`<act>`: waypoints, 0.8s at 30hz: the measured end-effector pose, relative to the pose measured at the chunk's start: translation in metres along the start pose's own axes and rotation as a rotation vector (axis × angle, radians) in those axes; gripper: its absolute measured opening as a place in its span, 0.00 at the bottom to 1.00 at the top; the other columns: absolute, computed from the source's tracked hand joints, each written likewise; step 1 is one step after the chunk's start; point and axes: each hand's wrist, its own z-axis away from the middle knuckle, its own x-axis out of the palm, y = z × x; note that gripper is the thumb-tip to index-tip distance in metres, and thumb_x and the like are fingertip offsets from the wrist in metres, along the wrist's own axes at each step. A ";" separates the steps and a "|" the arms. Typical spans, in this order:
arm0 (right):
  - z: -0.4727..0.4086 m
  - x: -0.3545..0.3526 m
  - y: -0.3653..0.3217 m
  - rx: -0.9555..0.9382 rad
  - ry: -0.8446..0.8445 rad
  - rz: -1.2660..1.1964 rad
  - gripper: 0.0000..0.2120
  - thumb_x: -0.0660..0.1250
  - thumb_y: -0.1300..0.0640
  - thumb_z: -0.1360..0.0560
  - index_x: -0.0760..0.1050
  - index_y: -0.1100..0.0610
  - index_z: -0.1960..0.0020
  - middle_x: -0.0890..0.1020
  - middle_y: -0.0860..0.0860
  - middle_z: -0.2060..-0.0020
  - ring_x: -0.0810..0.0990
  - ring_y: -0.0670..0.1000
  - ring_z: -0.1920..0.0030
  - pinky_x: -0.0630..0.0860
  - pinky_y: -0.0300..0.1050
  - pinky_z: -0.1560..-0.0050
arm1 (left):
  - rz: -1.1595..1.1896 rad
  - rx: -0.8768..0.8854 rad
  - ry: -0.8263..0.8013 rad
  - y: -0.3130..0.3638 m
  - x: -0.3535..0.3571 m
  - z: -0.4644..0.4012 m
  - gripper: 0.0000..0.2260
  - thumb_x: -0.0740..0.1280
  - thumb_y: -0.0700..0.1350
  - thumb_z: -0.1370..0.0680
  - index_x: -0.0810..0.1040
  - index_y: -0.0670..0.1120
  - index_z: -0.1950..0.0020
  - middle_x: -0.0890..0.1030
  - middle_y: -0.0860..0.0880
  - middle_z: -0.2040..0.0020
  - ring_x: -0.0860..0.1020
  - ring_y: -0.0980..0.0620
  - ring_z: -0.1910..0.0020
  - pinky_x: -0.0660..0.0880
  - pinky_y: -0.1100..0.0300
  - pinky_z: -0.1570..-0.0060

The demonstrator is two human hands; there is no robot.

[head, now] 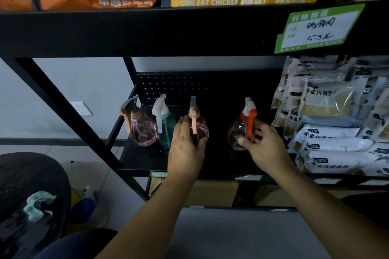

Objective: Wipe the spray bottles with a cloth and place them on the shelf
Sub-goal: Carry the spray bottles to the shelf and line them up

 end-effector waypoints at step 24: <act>-0.014 0.035 -0.020 -0.081 -0.062 -0.021 0.29 0.77 0.50 0.28 0.71 0.39 0.31 0.79 0.47 0.37 0.79 0.50 0.36 0.77 0.57 0.34 | -0.008 0.041 -0.043 -0.011 -0.003 0.001 0.34 0.74 0.46 0.21 0.62 0.48 0.18 0.68 0.49 0.22 0.70 0.49 0.25 0.67 0.61 0.31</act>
